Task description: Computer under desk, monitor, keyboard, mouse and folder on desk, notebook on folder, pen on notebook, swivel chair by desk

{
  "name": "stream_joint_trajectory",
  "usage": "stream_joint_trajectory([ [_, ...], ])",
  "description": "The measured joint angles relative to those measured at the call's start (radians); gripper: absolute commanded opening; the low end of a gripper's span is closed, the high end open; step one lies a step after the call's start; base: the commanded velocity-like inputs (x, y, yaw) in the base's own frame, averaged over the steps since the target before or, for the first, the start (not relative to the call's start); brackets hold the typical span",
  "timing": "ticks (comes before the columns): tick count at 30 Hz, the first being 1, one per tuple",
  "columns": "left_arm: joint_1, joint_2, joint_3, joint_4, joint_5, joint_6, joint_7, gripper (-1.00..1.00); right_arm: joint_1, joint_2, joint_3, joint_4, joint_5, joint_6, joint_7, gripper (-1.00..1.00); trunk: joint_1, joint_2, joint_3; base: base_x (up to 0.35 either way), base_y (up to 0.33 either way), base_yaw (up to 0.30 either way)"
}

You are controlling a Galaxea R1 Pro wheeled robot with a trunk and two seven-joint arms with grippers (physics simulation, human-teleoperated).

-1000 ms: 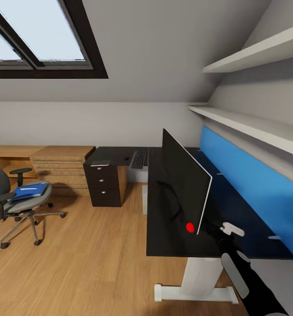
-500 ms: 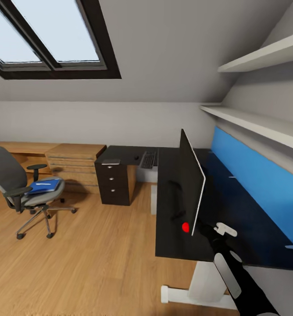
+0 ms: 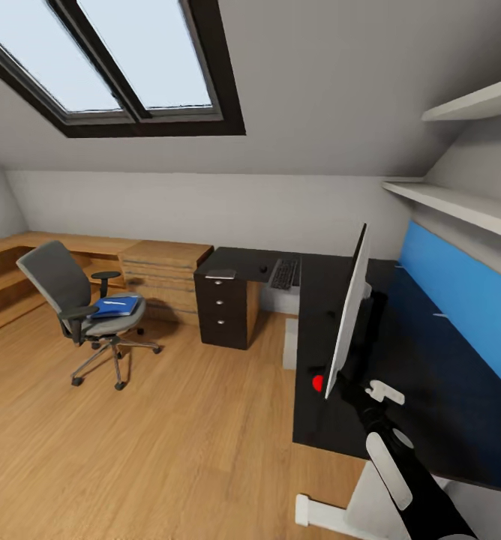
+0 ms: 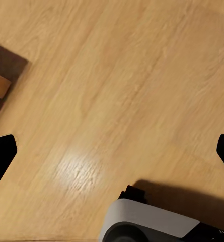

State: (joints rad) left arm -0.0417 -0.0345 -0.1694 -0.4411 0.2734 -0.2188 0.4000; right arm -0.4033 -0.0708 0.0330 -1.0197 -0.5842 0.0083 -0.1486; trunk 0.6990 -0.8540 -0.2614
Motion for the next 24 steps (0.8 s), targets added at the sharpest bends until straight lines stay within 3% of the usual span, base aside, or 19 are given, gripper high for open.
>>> stream_joint_trajectory([
  [9,0.000,0.000,0.000,0.001,0.000,0.000,0.000,1.00,0.000,0.000,0.000,0.000,0.000,0.000,0.000,1.00,0.000,0.000,0.000,0.000,0.000,0.258],
  [16,0.000,0.000,0.001,0.007,0.000,0.000,0.000,1.00,0.000,0.000,-0.001,0.000,-0.001,0.000,0.001,1.00,0.000,0.000,0.000,0.000,-0.028,0.033],
  [24,0.000,0.000,0.001,0.009,0.000,0.000,-0.001,1.00,0.000,-0.002,-0.002,0.001,0.000,0.000,0.000,1.00,0.000,0.000,0.000,0.042,-0.249,0.000],
])
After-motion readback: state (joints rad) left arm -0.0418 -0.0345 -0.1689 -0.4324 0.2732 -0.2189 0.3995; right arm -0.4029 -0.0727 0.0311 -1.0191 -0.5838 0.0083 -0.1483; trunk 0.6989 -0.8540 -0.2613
